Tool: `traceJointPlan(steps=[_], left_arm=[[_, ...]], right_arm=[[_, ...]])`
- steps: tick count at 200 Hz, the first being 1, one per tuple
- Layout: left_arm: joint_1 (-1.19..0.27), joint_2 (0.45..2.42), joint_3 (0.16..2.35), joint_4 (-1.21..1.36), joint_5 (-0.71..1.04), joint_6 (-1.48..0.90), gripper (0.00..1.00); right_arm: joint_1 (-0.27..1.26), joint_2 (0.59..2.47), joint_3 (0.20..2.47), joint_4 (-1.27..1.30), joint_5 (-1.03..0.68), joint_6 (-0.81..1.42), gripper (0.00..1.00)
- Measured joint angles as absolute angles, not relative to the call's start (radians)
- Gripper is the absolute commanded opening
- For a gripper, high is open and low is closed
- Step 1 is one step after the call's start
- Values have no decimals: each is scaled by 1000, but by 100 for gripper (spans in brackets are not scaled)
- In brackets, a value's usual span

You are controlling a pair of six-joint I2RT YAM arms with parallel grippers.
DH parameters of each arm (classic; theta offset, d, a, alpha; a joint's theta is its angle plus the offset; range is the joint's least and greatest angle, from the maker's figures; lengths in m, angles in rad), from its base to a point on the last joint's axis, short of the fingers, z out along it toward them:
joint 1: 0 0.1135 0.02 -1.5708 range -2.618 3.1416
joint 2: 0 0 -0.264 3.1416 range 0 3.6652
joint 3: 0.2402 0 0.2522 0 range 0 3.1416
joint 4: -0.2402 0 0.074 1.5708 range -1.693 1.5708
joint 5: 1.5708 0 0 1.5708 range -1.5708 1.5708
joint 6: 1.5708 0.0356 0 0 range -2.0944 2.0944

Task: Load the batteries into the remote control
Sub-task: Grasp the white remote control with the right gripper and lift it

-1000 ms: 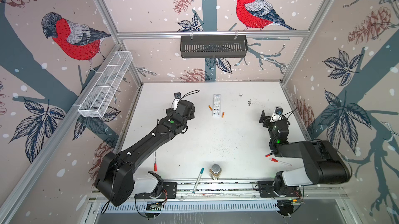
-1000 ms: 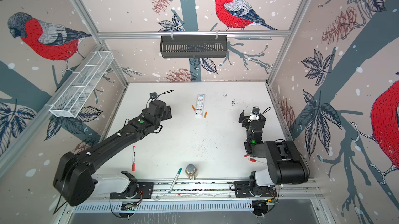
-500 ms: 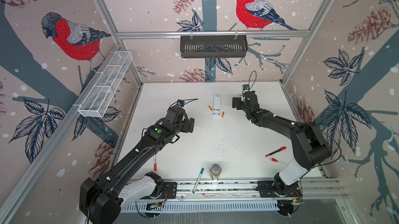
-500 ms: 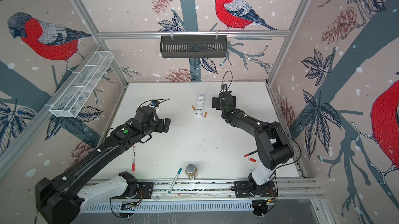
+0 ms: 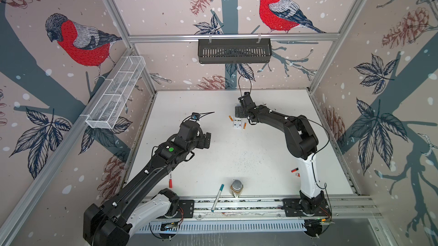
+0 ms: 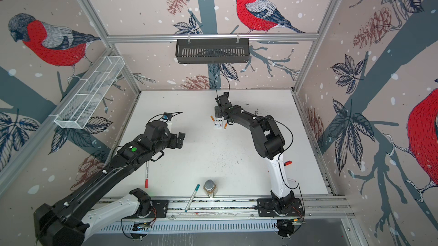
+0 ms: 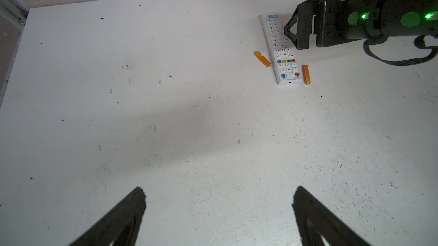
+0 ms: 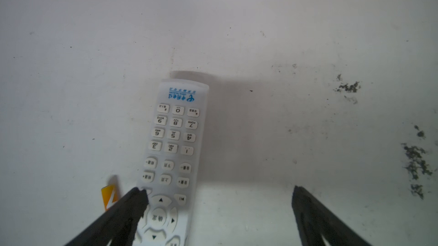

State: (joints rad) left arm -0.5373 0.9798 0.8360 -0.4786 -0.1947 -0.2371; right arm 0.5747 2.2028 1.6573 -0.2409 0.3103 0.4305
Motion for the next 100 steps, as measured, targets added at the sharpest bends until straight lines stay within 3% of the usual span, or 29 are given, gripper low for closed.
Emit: traceJointPlan(steps=[53, 100], left_arm=[[-485, 966, 833, -475, -186, -237, 97], [-474, 951, 829, -470, -175, -237, 97]], right_arm=[[595, 2315, 1797, -318, 282, 461, 100], [594, 2358, 1847, -375, 278, 472, 88]])
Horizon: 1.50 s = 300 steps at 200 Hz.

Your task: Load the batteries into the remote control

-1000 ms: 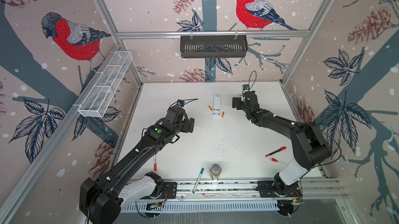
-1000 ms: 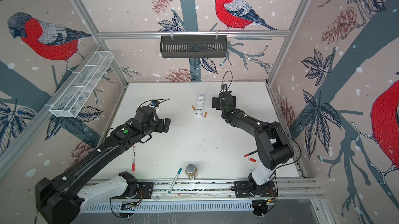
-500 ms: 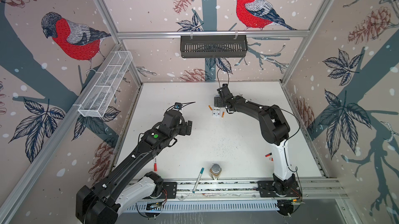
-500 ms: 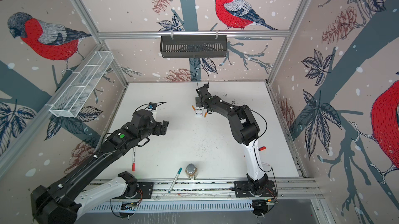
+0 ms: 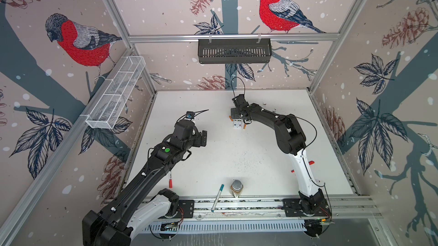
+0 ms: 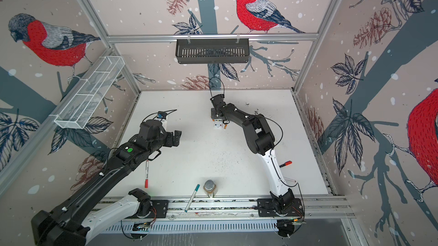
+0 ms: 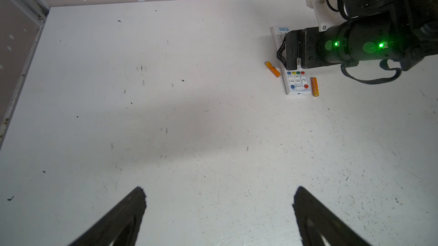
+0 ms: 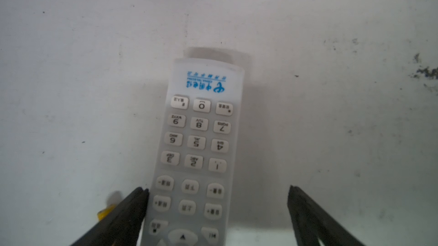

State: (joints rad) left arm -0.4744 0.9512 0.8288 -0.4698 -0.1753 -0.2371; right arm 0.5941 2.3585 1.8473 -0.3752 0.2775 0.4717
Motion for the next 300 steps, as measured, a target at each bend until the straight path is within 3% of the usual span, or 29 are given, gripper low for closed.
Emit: traceJointPlan(steps=[59, 145, 188, 229, 300], left_arm=[[-471, 951, 828, -455, -160, -237, 97], [-462, 975, 828, -455, -154, -237, 97], [-462, 978, 833, -453, -128, -237, 97], [-463, 917, 823, -391, 23, -277, 97], [-553, 862, 701, -32, 330, -422, 97]], right_arm=[[608, 2374, 1859, -412, 283, 470, 77], [640, 2332, 1803, -419, 302, 445, 46], [620, 2221, 1740, -384, 252, 416, 41], [574, 1952, 1445, -196, 17, 376, 40], [527, 1425, 901, 91, -595, 311, 40]])
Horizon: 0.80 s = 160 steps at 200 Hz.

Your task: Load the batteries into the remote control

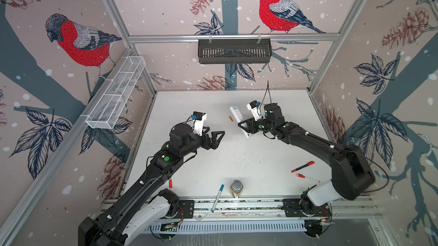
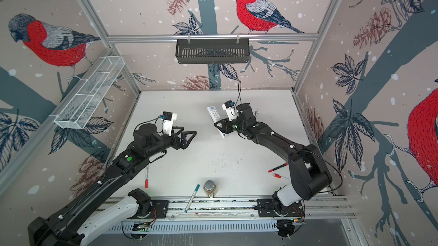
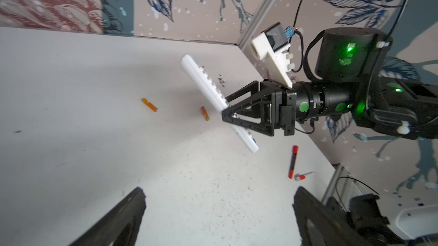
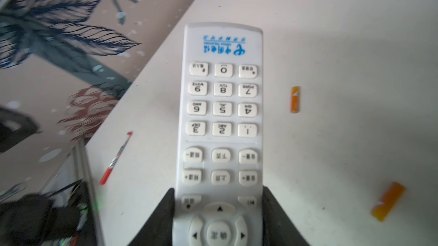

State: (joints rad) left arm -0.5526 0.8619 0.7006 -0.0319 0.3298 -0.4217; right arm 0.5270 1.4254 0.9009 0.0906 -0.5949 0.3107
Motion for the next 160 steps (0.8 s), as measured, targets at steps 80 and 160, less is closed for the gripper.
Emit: traceJointPlan(steps=[80, 160], left_arm=[[-628, 891, 562, 410, 588, -527, 97], [-727, 1001, 561, 690, 705, -579, 97]], right_arm=[[525, 949, 629, 237, -906, 402, 41], [572, 929, 599, 359, -1033, 524, 41]])
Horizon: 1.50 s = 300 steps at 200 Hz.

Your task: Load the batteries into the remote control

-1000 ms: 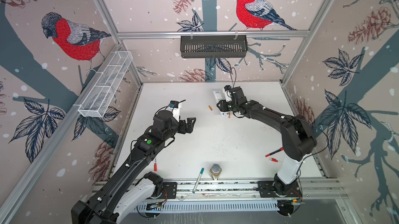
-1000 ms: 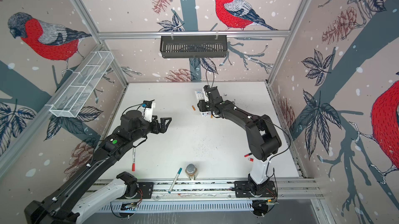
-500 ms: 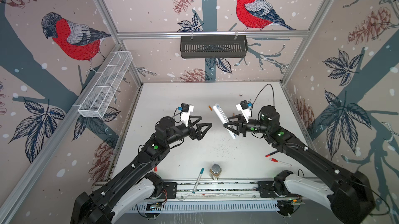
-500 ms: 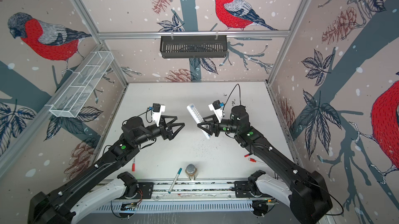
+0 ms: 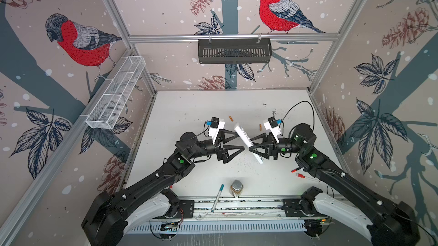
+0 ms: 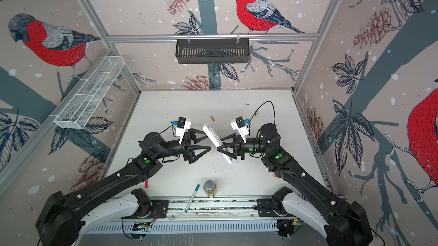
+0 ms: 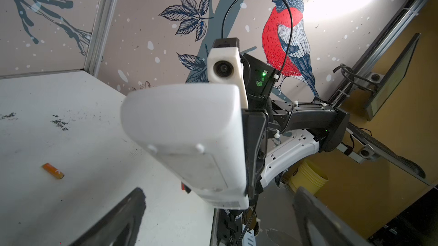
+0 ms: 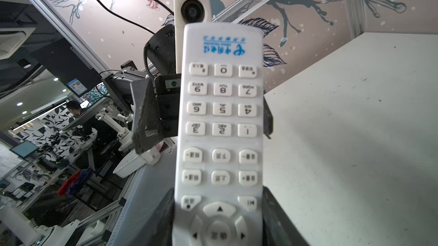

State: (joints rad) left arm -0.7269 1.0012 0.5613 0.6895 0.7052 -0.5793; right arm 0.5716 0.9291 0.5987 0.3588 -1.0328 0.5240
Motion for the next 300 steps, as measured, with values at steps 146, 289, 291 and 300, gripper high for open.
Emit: traceJointPlan(steps=[146, 289, 291, 300], left_arm=[[-730, 1064, 590, 820, 704, -646, 27], [-730, 1320, 1073, -144, 126, -136, 1], [-730, 1327, 1080, -154, 123, -131, 1], [-731, 1378, 1131, -236, 84, -97, 1]], right_arm=[[620, 997, 604, 422, -1080, 459, 42], [482, 849, 649, 57, -677, 354, 100], [480, 843, 648, 51, -662, 356, 100], [474, 824, 643, 22, -598, 364, 99]])
